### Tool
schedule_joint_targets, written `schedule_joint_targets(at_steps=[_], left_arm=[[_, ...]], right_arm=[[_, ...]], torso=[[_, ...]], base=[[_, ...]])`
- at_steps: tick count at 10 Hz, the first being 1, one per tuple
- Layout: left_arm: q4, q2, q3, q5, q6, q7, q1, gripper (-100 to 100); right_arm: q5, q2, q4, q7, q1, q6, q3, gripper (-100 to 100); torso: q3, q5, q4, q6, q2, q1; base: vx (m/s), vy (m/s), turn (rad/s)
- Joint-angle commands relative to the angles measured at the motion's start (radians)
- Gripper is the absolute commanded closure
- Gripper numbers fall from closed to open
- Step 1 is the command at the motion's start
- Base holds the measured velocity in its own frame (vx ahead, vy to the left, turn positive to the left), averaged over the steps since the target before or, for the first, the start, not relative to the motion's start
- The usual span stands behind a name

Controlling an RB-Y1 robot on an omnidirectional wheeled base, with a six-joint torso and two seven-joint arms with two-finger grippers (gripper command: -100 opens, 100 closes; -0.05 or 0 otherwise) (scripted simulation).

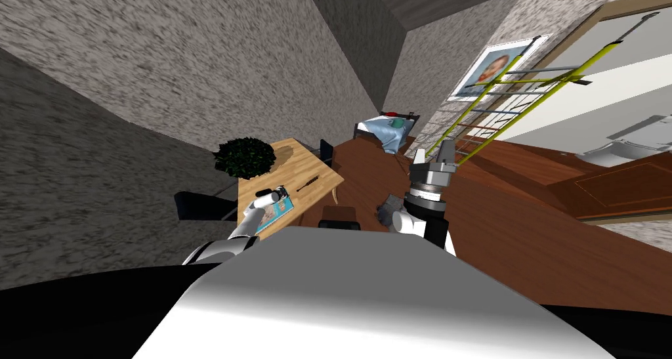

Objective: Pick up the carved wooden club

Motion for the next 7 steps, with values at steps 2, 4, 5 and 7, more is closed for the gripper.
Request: schedule_joint_targets(at_steps=[2,4,5,7], left_arm=[[0.077,0.026,0.006,0.042,0.055,0.003,-0.038,-100],[0.13,0.047,0.012,0.075,0.099,0.008,-0.066,-100],[0.148,0.047,0.012,0.075,0.101,0.008,-0.066,-100],[0.206,0.067,0.018,0.106,0.145,0.013,-0.093,-100]], right_arm=[[0.0,0.0,0.0,0.0,0.0,0.0,0.0,0],[0.0,0.0,0.0,0.0,0.0,0.0,0.0,0],[0.0,0.0,0.0,0.0,0.0,0.0,0.0,0],[0.0,0.0,0.0,0.0,0.0,0.0,0.0,0]], torso=[[0.0,0.0,0.0,0.0,-0.001,-0.001],[0.0,0.0,0.0,0.0,0.0,0.0],[0.0,0.0,0.0,0.0,0.0,0.0],[0.0,0.0,0.0,0.001,0.0,0.0]], base=[[-0.009,0.009,-0.105],[-0.018,0.023,-0.18],[-0.018,0.024,-0.139],[-0.014,0.024,-0.193]])
